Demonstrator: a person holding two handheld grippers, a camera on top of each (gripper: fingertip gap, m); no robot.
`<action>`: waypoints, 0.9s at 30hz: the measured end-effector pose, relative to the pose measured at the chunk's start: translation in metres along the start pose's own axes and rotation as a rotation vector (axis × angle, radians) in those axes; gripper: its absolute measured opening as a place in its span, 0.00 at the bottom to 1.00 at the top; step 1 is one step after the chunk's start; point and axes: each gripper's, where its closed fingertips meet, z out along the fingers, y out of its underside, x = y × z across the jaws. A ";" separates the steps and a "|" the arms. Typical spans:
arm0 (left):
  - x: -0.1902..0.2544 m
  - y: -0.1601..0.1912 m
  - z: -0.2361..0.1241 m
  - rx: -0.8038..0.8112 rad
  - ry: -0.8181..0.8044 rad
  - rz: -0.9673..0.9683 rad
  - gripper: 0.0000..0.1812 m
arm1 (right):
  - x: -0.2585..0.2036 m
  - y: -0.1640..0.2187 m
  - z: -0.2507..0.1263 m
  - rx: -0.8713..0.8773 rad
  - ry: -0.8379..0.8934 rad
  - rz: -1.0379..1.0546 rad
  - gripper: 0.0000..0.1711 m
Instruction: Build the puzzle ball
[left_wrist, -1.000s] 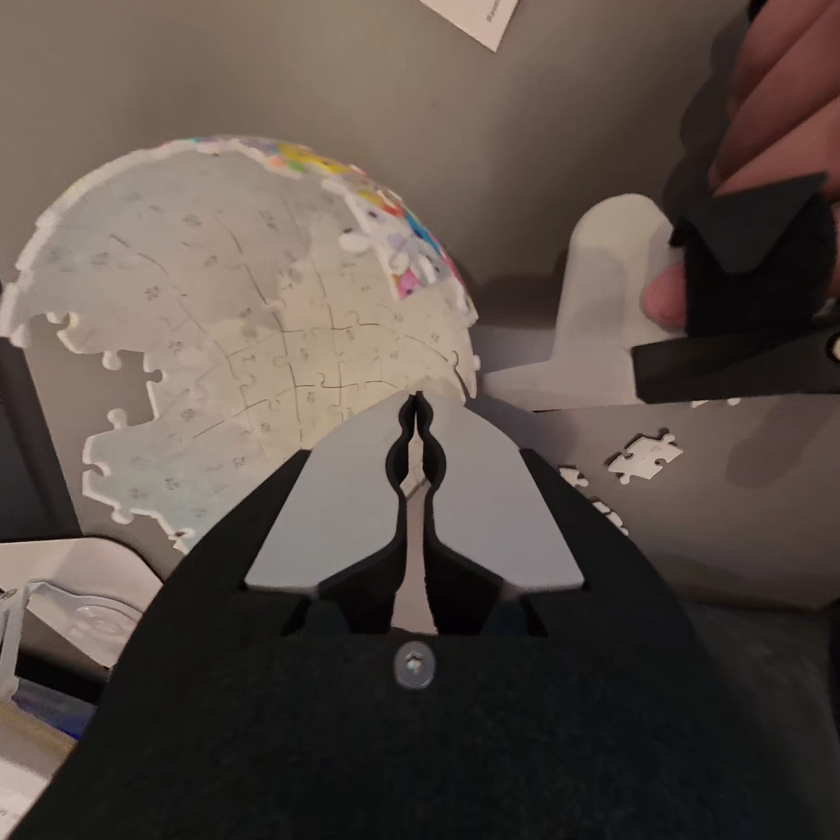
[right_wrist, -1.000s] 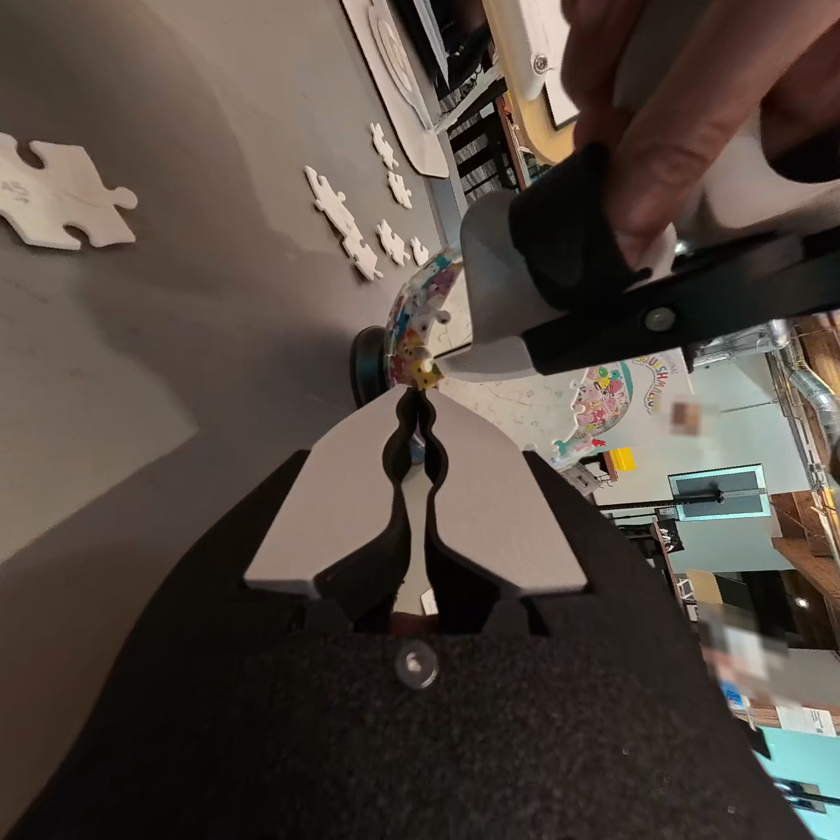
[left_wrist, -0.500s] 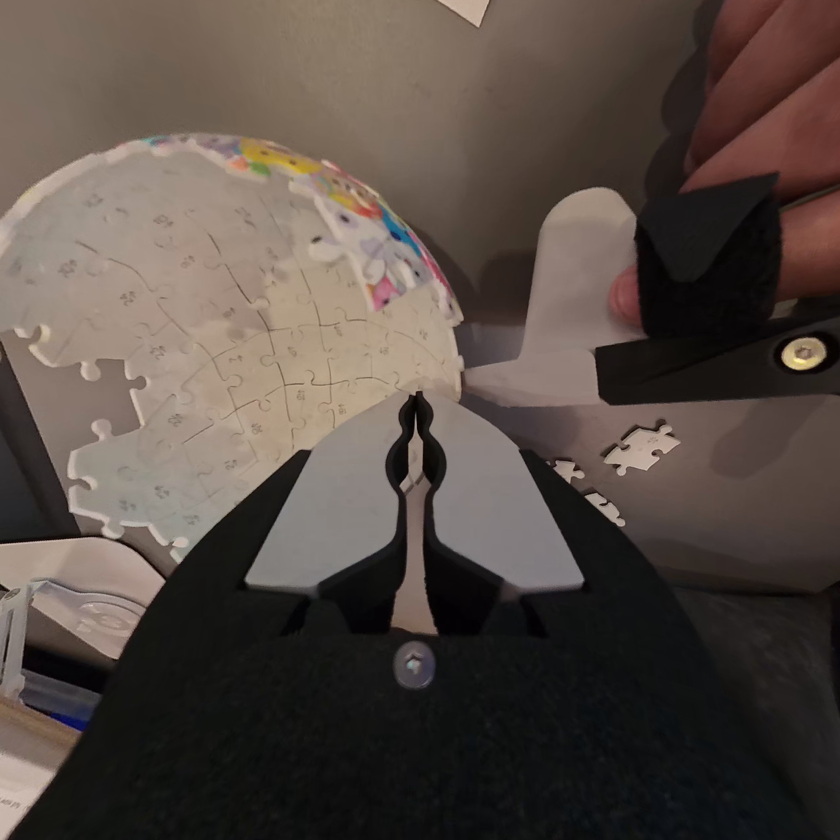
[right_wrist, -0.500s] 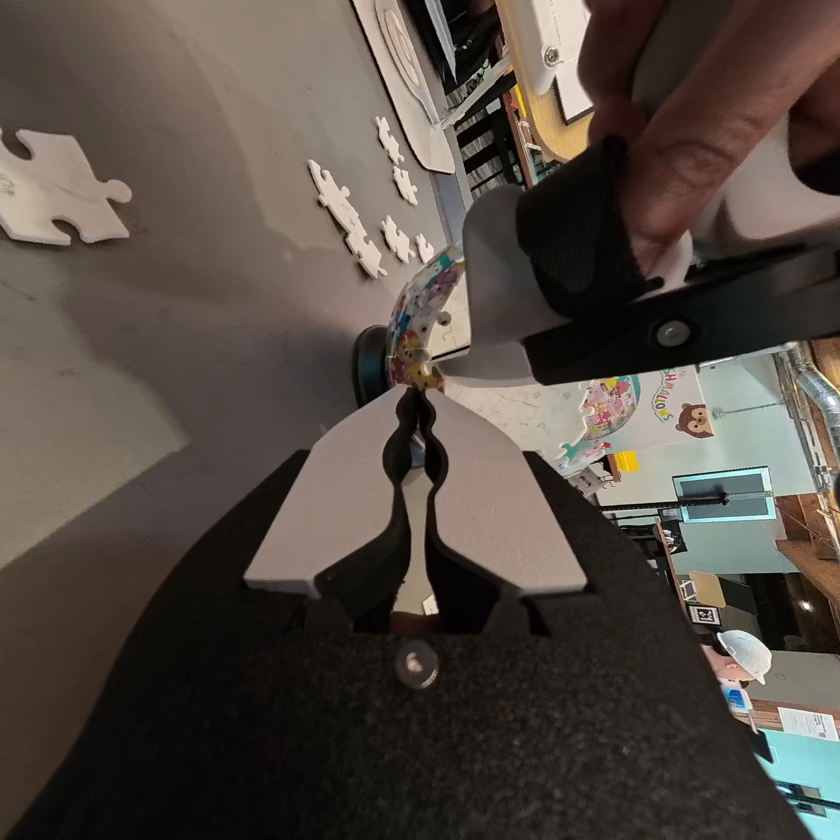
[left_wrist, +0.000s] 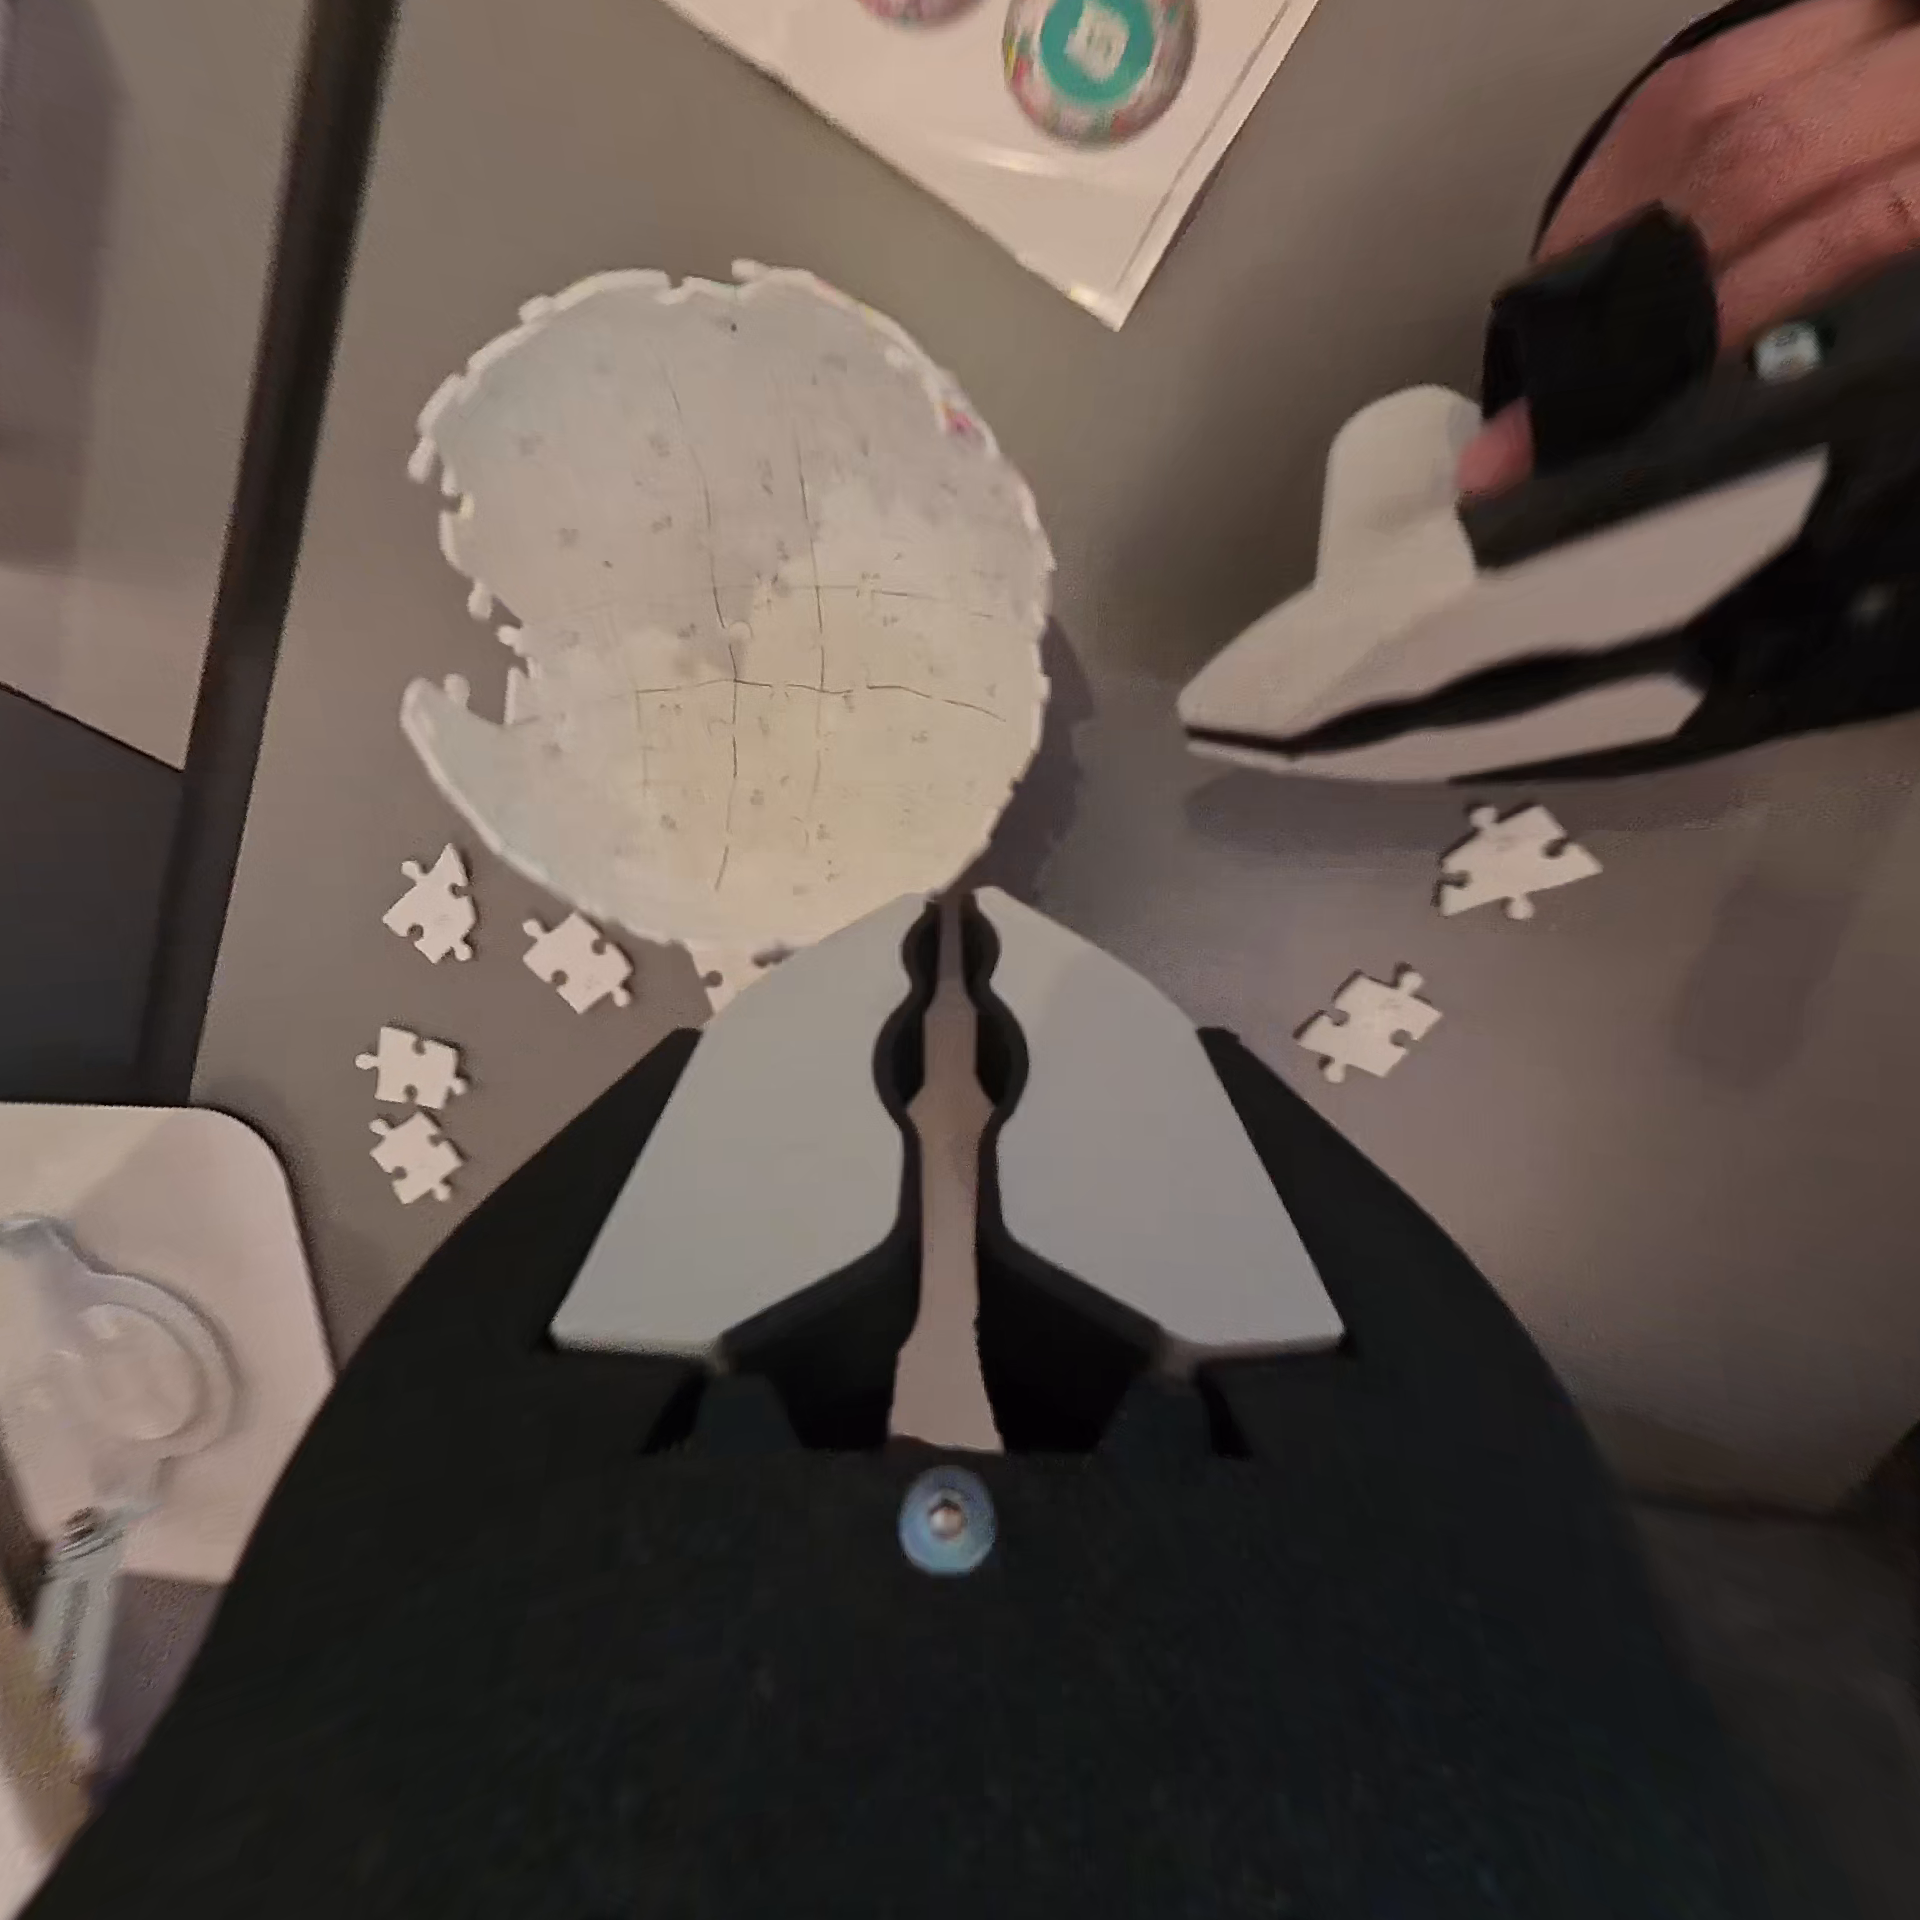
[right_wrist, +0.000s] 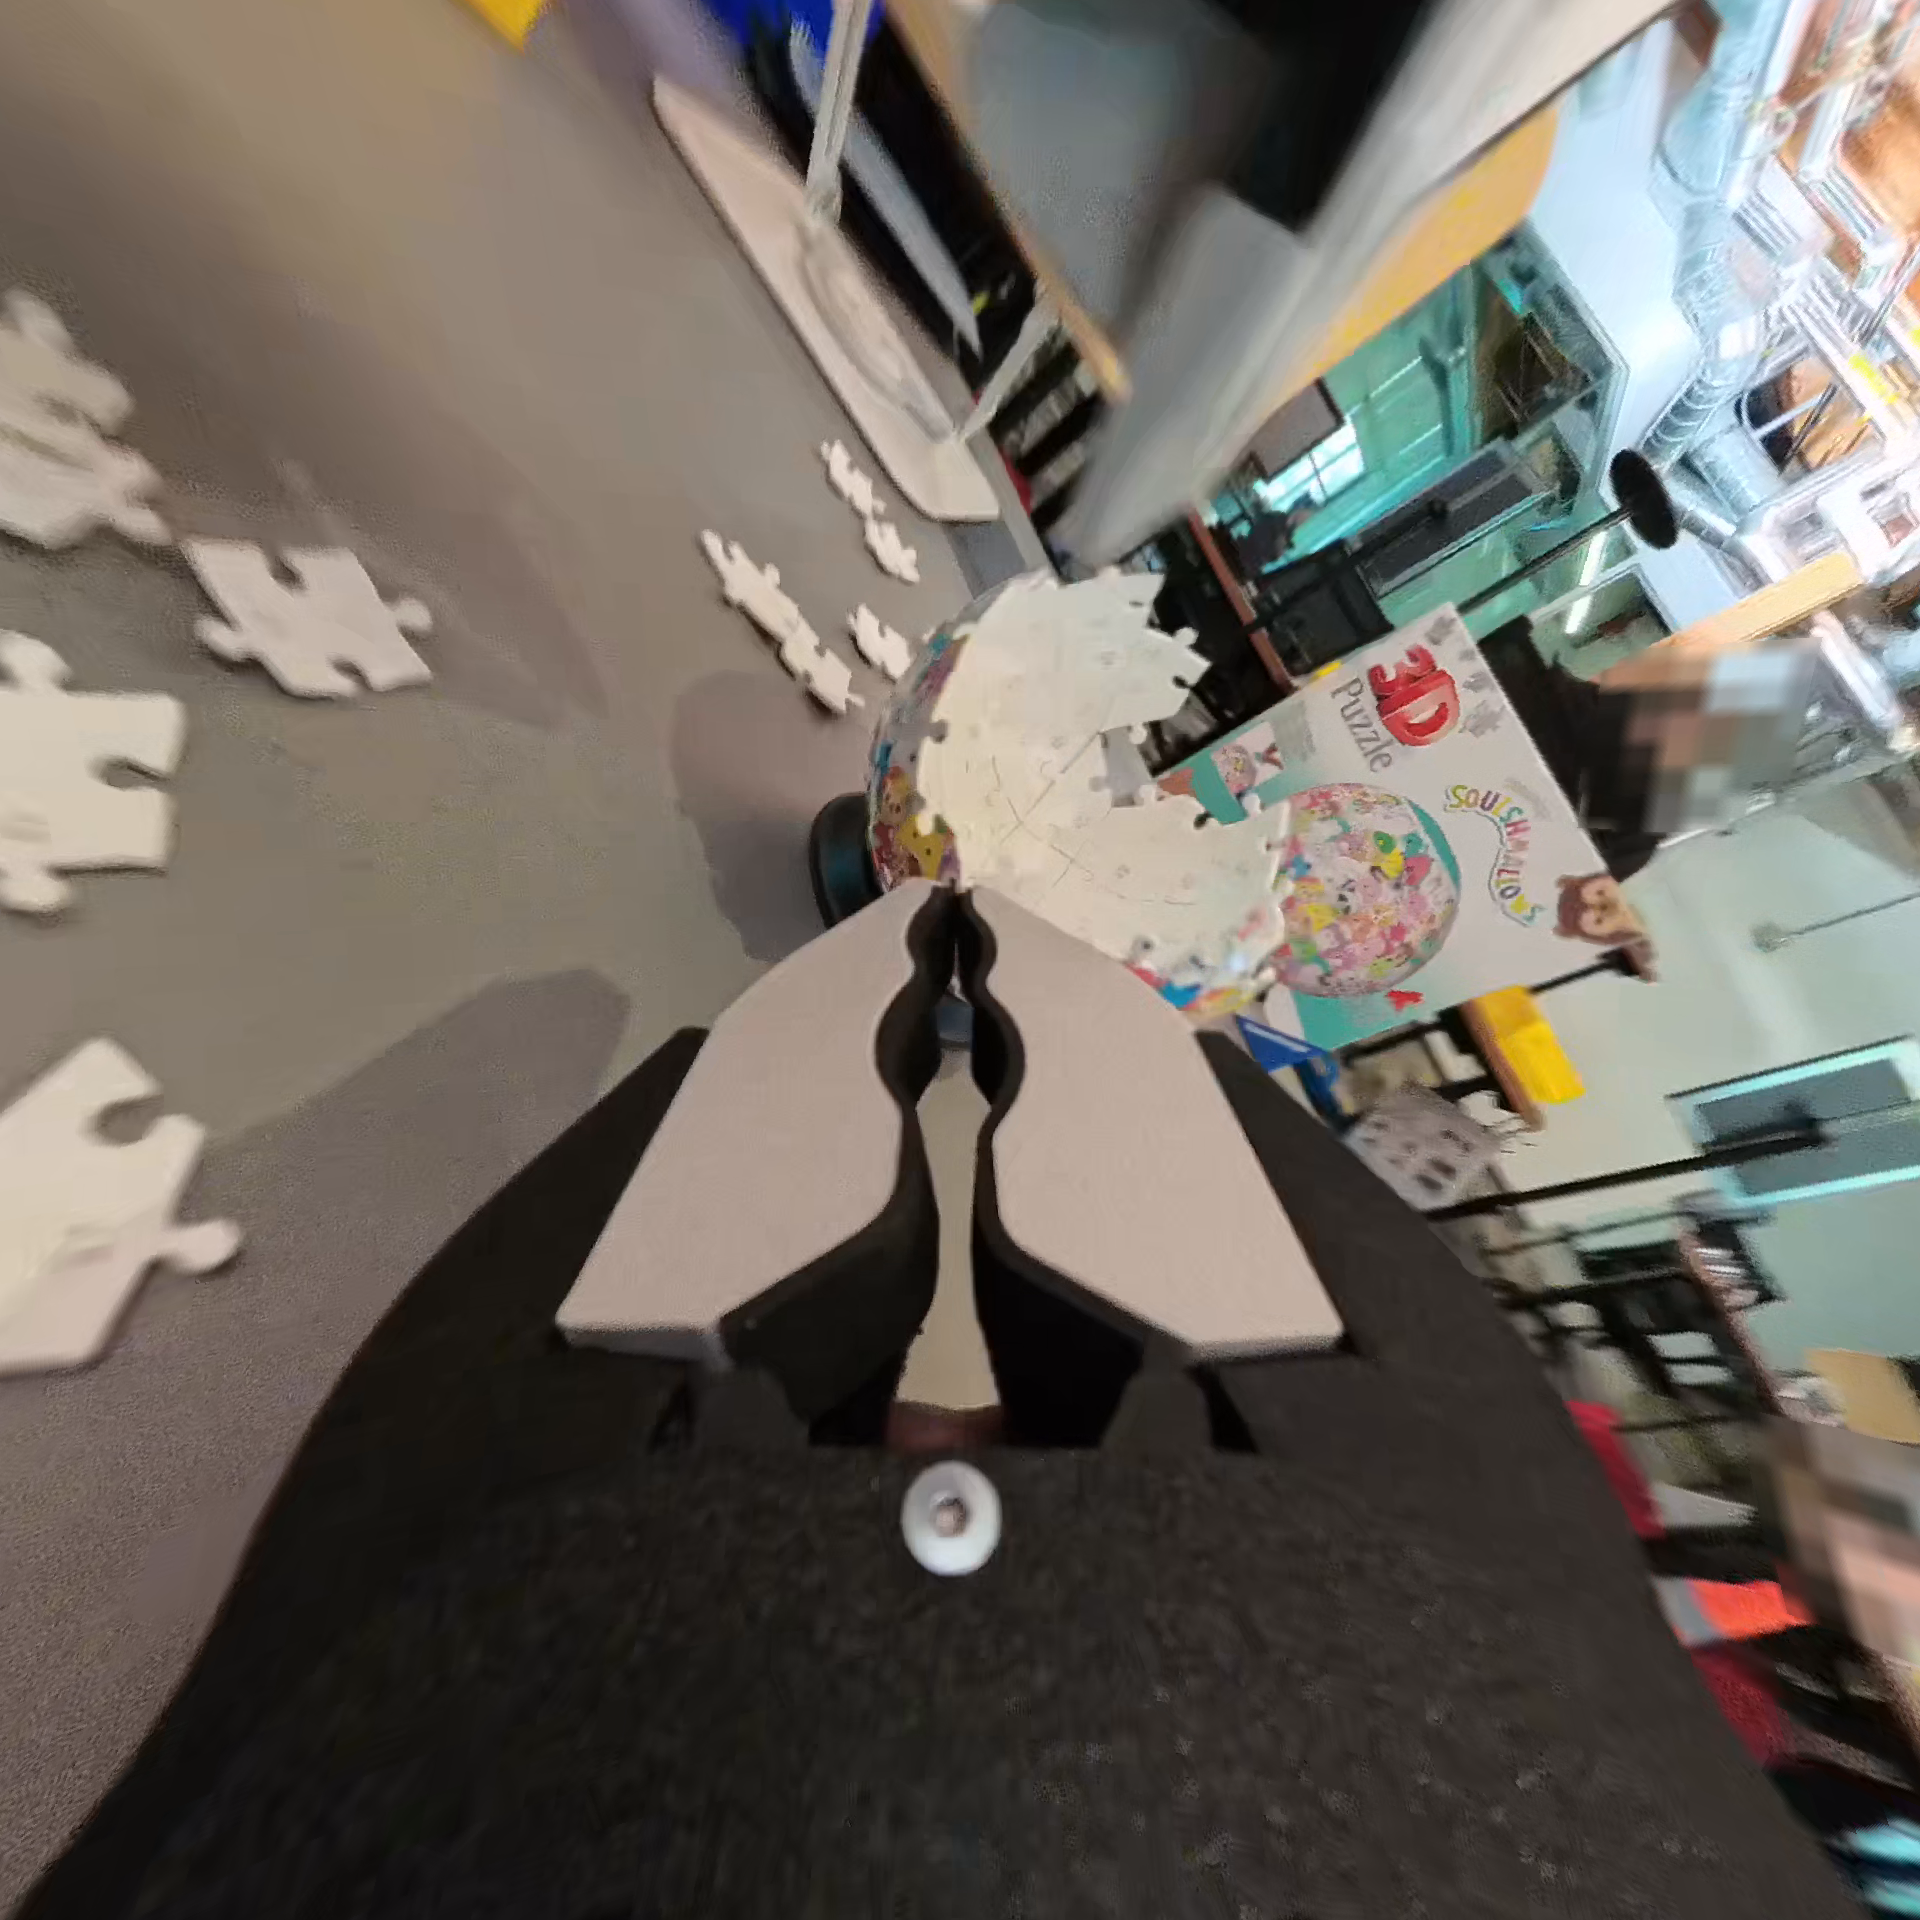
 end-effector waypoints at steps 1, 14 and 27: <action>0.006 0.007 -0.008 0.080 -0.009 -0.019 0.06 | 0.002 -0.002 -0.011 0.033 -0.007 0.060 0.00; 0.062 0.104 0.024 0.343 0.122 -0.141 0.27 | -0.004 -0.010 -0.070 0.189 -0.147 0.372 0.06; 0.068 0.102 0.067 0.164 0.109 -0.049 0.25 | -0.014 -0.014 -0.070 0.191 -0.183 0.315 0.05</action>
